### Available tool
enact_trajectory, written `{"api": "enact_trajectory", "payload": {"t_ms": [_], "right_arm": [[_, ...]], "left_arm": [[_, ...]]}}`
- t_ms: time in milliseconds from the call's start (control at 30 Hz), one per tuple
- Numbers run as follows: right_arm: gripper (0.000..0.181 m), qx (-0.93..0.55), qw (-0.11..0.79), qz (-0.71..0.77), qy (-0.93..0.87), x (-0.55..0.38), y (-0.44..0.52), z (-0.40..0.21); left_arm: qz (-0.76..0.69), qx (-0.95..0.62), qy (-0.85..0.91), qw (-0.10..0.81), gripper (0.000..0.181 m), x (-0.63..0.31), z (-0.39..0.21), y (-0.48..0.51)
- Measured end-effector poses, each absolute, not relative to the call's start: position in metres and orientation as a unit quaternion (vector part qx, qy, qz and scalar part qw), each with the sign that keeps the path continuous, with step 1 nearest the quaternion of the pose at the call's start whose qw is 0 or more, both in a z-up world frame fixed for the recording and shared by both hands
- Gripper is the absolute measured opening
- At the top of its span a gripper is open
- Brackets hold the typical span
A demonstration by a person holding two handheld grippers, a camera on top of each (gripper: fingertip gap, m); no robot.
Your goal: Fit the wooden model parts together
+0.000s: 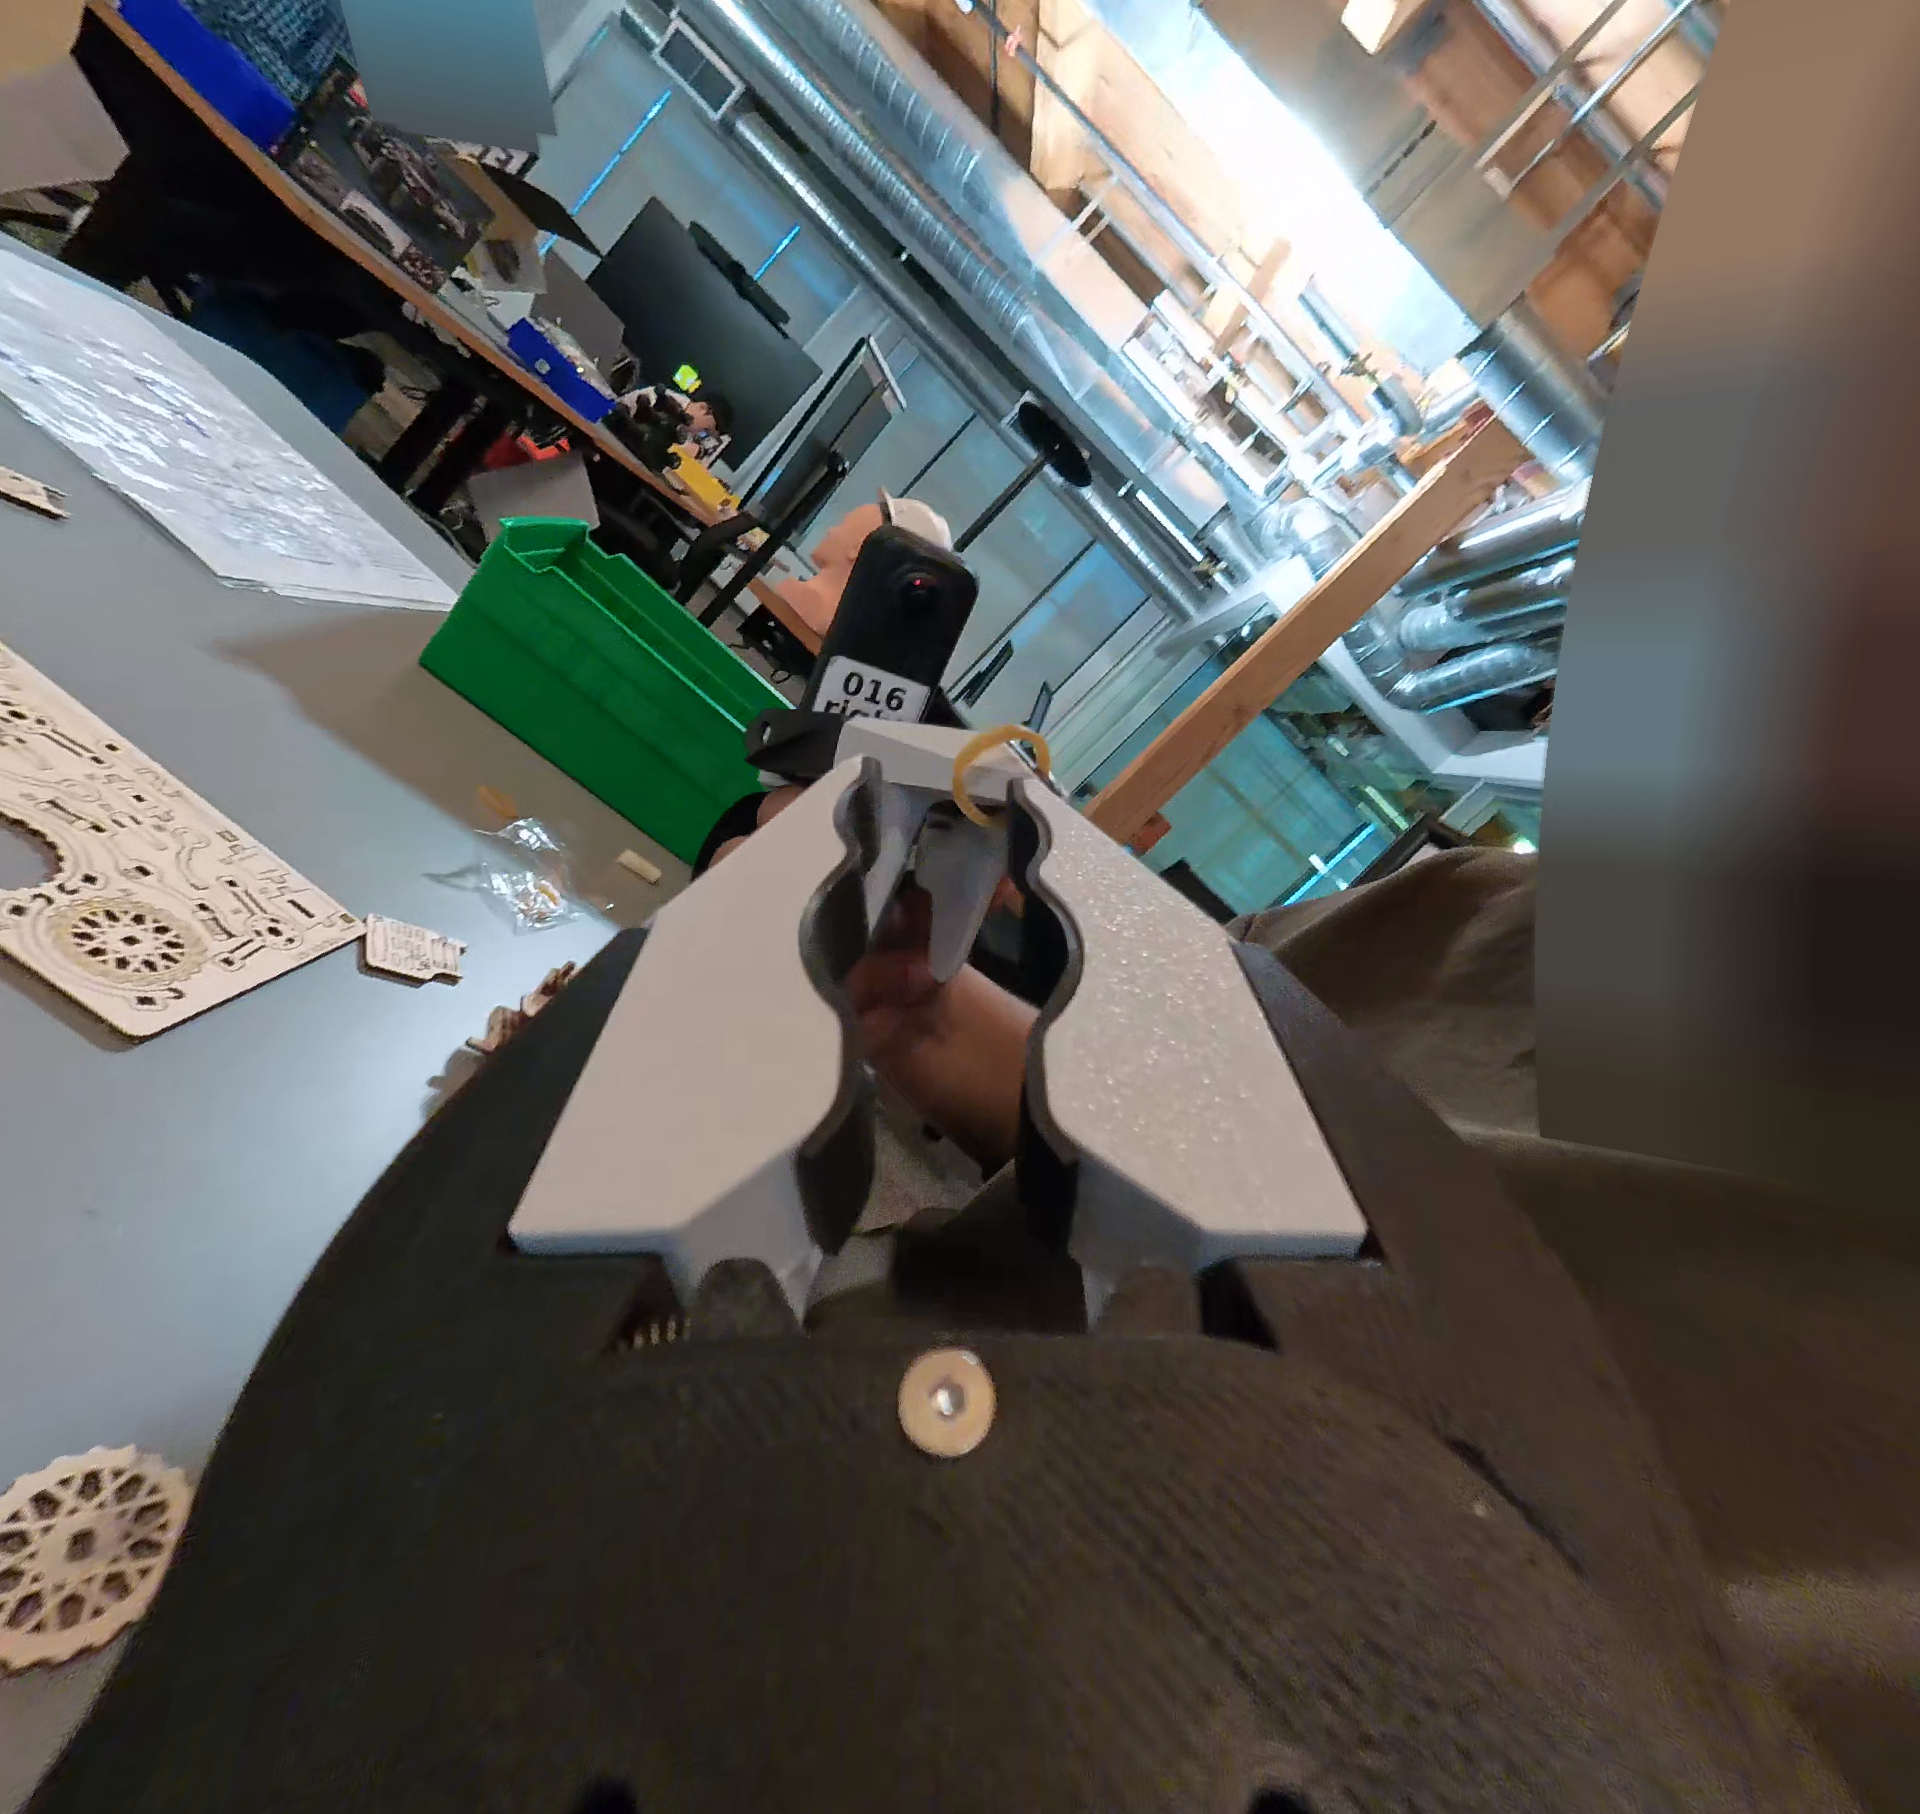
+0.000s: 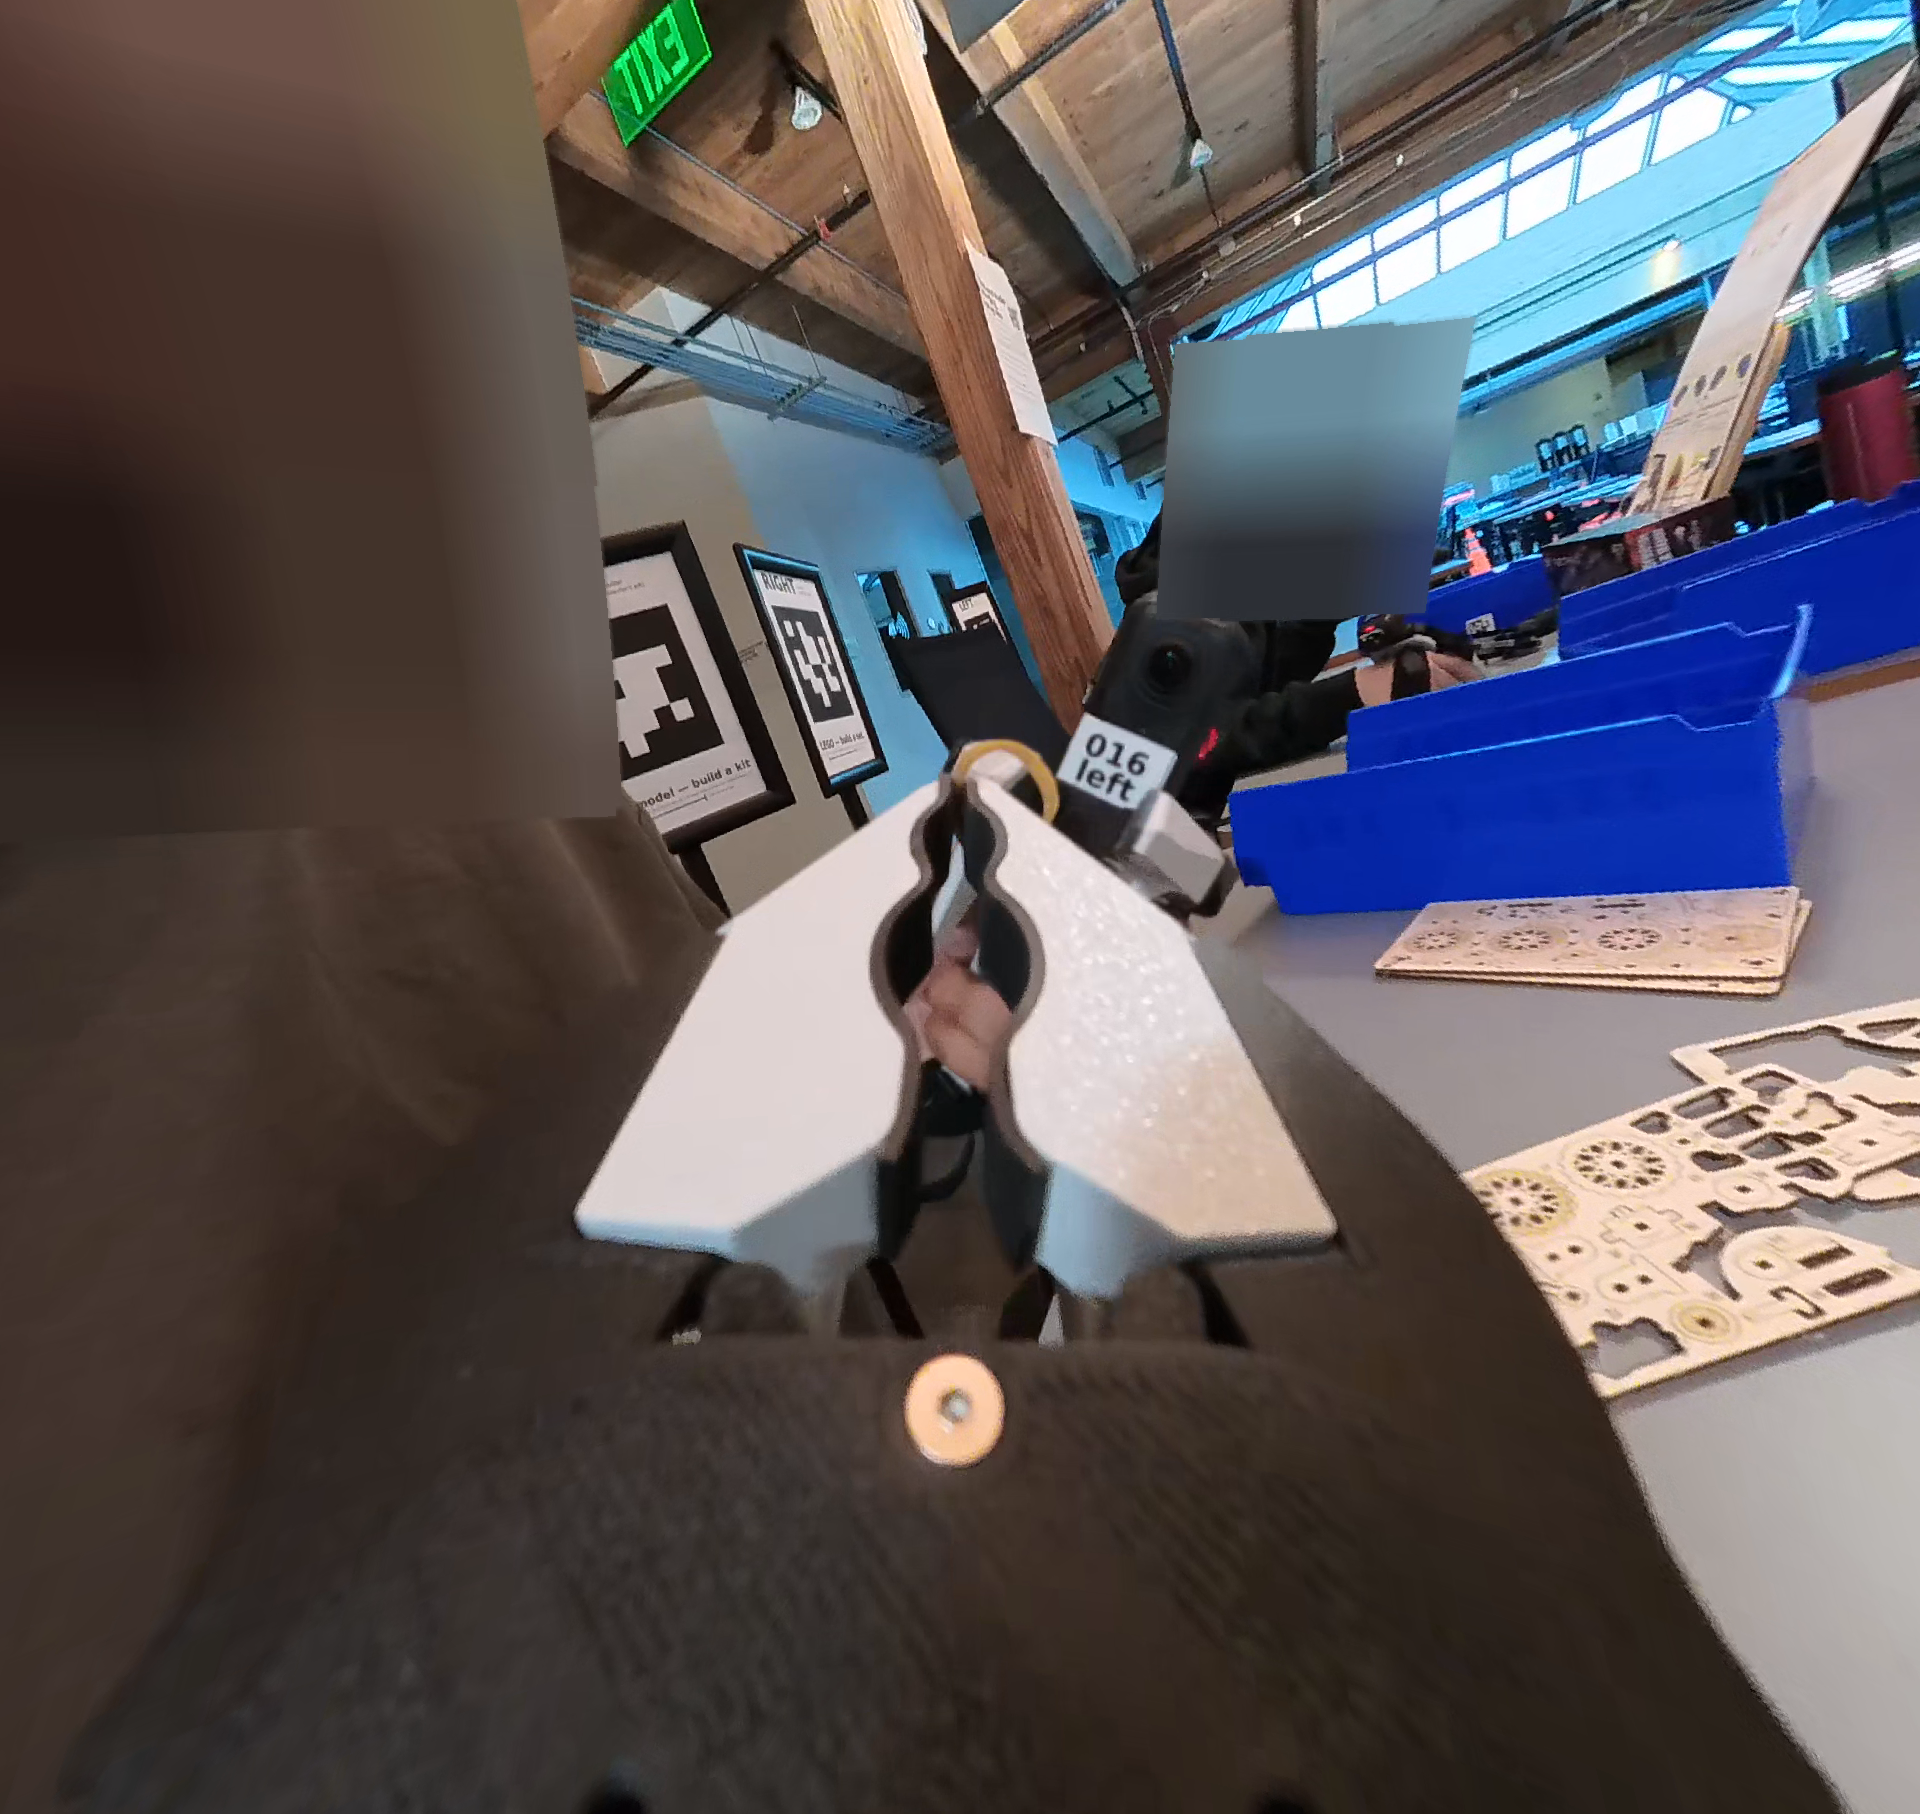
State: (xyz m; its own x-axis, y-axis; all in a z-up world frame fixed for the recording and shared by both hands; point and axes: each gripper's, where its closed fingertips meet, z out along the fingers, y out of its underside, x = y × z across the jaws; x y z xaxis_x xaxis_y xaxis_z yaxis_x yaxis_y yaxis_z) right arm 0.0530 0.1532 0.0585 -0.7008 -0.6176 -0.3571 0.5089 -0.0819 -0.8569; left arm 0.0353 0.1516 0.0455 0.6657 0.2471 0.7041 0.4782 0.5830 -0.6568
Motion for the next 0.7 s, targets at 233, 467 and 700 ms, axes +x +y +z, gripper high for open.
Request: {"api": "enact_trajectory", "payload": {"t_ms": [233, 467, 700], "right_arm": [[0.0, -0.085, 0.427, -0.689, 0.58, 0.068, 0.159, 0.055], [0.0, -0.084, 0.497, -0.652, 0.566, 0.077, 0.163, 0.053], [0.008, -0.071, 0.49, -0.668, 0.556, 0.068, 0.163, 0.055]], "left_arm": [[-0.061, -0.51, -0.37, 0.774, 0.026, 0.047, 0.042, 0.158], [-0.087, -0.499, -0.316, 0.802, 0.002, 0.06, 0.051, 0.165], [-0.053, -0.513, -0.335, 0.789, 0.0, 0.053, 0.046, 0.161]]}}
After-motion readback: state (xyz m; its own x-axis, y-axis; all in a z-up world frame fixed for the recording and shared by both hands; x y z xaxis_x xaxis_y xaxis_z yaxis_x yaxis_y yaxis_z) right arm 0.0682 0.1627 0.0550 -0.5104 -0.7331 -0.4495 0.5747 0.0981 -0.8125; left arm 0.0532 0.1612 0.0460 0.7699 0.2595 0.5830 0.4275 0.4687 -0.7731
